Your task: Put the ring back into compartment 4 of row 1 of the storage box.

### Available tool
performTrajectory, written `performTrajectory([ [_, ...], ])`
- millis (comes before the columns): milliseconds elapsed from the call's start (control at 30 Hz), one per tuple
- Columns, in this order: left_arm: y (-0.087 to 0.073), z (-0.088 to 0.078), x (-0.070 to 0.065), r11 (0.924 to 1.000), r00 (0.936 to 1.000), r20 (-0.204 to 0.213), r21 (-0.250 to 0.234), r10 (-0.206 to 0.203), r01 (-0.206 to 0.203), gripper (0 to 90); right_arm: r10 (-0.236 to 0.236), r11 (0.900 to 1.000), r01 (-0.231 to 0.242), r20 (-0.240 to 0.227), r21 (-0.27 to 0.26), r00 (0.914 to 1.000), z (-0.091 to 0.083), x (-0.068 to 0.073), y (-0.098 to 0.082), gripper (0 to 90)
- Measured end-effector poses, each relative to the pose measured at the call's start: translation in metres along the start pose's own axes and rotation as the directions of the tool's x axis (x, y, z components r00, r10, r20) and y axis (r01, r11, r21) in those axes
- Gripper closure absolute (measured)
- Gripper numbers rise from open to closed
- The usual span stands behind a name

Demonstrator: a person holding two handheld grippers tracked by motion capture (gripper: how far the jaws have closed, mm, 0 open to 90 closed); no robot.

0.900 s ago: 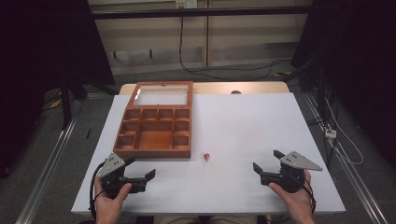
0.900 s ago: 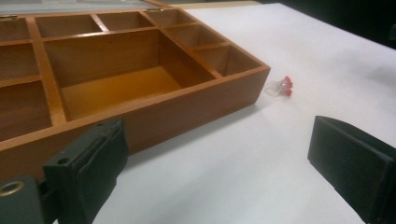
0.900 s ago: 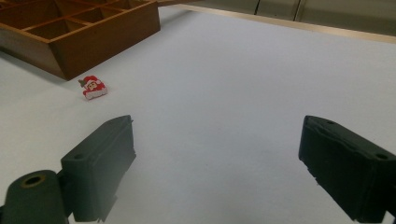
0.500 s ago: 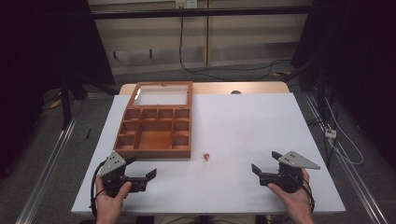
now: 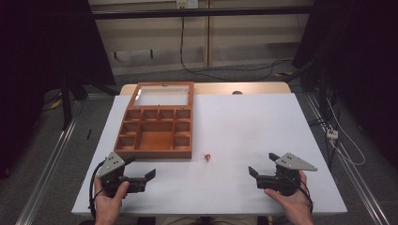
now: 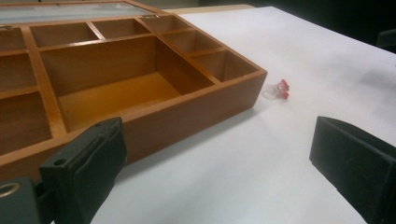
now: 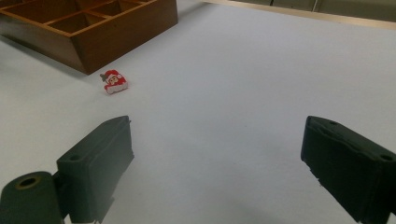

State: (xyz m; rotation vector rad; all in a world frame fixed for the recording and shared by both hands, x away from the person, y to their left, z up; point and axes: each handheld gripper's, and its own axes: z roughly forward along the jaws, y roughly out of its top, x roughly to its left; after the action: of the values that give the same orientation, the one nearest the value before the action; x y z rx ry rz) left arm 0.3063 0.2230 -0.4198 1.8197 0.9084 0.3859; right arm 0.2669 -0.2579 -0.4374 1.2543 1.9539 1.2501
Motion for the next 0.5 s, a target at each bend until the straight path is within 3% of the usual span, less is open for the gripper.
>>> performTrajectory([
  [300,-0.001,0.0,0.001,1.0,1.0,-0.004,0.004,-0.004,0.004,3.6,-0.034,0.999,0.034,-0.023,0.018,0.9992,0.002,0.004,0.001,8.2],
  [500,-0.001,-0.004,0.001,0.9999,1.0,-0.002,-0.012,-0.002,0.002,3.6,-0.053,0.998,0.054,-0.057,0.012,0.997,0.002,0.015,0.007,8.2],
])
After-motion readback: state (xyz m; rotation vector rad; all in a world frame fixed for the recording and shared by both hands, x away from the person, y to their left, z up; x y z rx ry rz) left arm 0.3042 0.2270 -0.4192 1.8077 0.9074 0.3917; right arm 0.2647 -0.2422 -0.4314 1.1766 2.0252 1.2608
